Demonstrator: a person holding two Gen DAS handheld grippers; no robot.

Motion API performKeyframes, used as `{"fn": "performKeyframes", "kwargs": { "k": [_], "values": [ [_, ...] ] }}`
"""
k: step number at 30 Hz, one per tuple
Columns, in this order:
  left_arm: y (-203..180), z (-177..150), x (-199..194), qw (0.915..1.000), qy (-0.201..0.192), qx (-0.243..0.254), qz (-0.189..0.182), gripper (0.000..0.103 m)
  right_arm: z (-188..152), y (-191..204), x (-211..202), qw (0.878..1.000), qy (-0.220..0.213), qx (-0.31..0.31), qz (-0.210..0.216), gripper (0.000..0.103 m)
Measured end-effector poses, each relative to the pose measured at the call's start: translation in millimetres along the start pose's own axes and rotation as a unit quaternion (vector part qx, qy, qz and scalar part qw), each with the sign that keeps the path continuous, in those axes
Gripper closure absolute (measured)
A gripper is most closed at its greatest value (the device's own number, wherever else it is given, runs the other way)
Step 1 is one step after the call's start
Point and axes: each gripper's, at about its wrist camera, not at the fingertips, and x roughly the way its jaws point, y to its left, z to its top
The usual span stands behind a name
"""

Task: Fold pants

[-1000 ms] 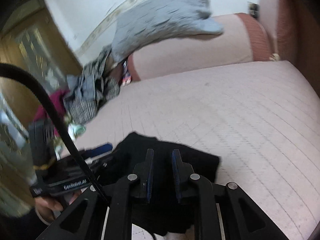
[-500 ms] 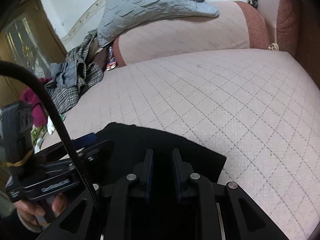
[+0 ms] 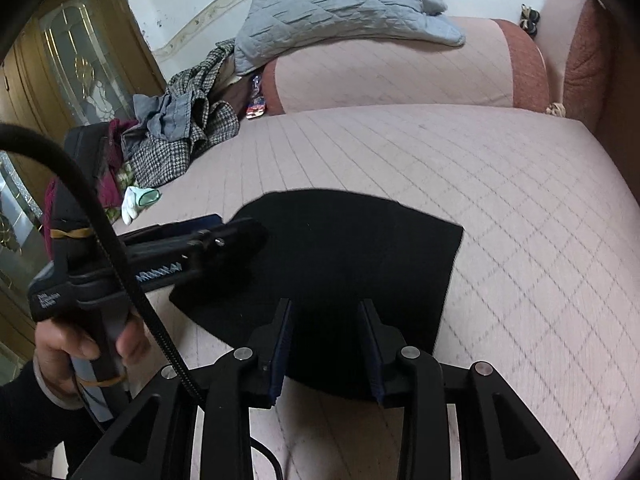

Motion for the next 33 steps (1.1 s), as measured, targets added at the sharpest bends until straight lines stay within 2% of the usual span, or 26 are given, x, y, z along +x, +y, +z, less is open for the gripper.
{"fn": "performKeyframes", "kwargs": {
  "k": [5, 13, 15, 16, 19, 21, 22, 26, 30, 33],
  "values": [
    [0.5, -8.4, -2.0, 0.9999, -0.003, -0.008, 0.006, 0.043, -6.6, -5.4, 0.5, 1.0, -0.001, -0.001, -0.019, 0.071],
    [-0.7, -15.9, 4.0, 0.9999, -0.001, -0.007, 0.01, 0.043, -17.9, -15.2, 5.6, 0.999, -0.019, 0.024, -0.017, 0.069],
    [5.2, -13.5, -1.7, 0.9998, -0.001, -0.019, 0.001, 0.043, -17.2, -13.7, 1.5, 0.999, -0.016, 0.024, -0.018, 0.062],
    [9.8, -13.0, -5.2, 0.9996, -0.002, -0.026, -0.007, 0.043, -15.4, -14.5, -1.2, 0.999, -0.012, 0.029, -0.019, 0.062],
    [27.2, -10.8, -16.4, 0.9988, -0.009, -0.039, -0.029, 0.043, -11.0, -24.1, -15.2, 0.998, -0.023, 0.062, -0.008, 0.056],
    [38.7, -9.1, -18.0, 0.9982, -0.007, -0.047, -0.036, 0.043, -9.9, -34.7, -23.8, 0.995, -0.038, 0.093, 0.006, 0.042],
    [44.5, -8.4, -16.9, 0.998, -0.002, -0.052, -0.036, 0.043, -9.3, -41.1, -24.8, 0.993, -0.041, 0.109, 0.016, 0.04],
    [63.7, -9.1, -9.0, 0.9964, 0.014, -0.076, -0.035, 0.043, -8.3, -54.7, -11.0, 0.988, -0.021, 0.148, 0.04, 0.04],
    [70.4, -12.3, -0.8, 0.9926, 0.02, -0.096, -0.071, 0.043, -6.9, -60.3, 12.1, 0.985, 0.005, 0.161, 0.065, 0.04],
    [70.8, -14.1, 5.0, 0.9912, 0.022, -0.1, -0.084, 0.043, -5.5, -58.0, 24.4, 0.984, 0.016, 0.16, 0.079, 0.038]
  ]
}}
